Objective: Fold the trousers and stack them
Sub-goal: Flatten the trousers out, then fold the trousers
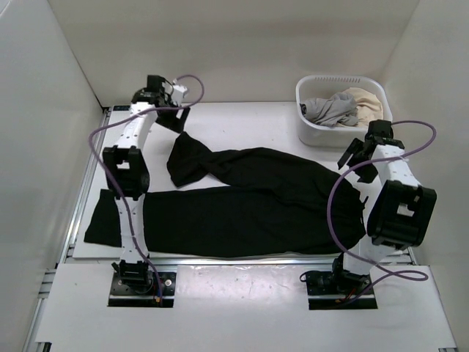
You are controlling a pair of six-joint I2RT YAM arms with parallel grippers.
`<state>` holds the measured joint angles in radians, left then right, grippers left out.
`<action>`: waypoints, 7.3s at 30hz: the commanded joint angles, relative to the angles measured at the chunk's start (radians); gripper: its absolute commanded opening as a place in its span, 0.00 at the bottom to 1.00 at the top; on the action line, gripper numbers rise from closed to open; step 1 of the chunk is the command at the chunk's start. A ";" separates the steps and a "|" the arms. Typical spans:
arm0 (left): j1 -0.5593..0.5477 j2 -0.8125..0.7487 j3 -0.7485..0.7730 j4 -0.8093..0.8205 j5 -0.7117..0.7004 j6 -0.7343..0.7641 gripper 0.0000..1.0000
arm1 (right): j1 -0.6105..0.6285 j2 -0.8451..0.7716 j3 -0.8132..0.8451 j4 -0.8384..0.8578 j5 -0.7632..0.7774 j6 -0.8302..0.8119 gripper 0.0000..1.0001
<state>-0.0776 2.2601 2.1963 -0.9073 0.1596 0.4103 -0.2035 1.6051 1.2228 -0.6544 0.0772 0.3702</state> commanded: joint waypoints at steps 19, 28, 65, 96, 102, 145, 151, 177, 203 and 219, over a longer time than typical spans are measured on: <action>0.012 0.050 -0.107 0.011 -0.083 -0.039 0.14 | -0.016 0.245 -0.023 0.035 0.012 0.078 0.53; 0.165 -0.143 -0.017 -0.007 -0.167 -0.039 0.14 | -0.025 0.029 0.039 0.015 0.070 0.085 0.00; 0.335 -0.481 -0.710 -0.016 -0.129 -0.090 0.14 | -0.100 -0.280 -0.278 0.010 -0.017 0.441 0.79; 0.363 -0.507 -0.478 -0.127 -0.281 0.047 0.14 | -0.186 -0.220 -0.095 0.039 -0.061 0.269 0.11; 0.363 -0.507 -0.535 -0.148 -0.201 -0.002 0.14 | -0.018 -0.114 -0.118 0.053 -0.108 0.294 0.77; 0.363 -0.507 -0.575 -0.157 -0.265 0.007 0.14 | 0.075 0.015 -0.014 -0.143 0.119 0.432 0.21; 0.363 -0.498 -0.555 -0.157 -0.265 0.007 0.14 | 0.075 0.015 -0.016 -0.151 0.119 0.409 0.48; 0.363 -0.498 -0.468 -0.219 -0.301 0.038 0.14 | 0.070 0.087 0.024 -0.017 0.170 0.395 0.00; 0.504 -1.014 -1.402 -0.134 -0.485 0.107 0.14 | -0.103 -0.214 -0.467 0.032 0.064 0.395 0.00; 0.816 -0.980 -1.301 -0.174 -0.283 0.166 0.71 | -0.103 -0.163 -0.391 -0.010 0.084 0.311 0.00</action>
<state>0.6418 1.2800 0.8268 -1.0904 -0.2039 0.5270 -0.3016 1.4345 0.8017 -0.6552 0.1333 0.7097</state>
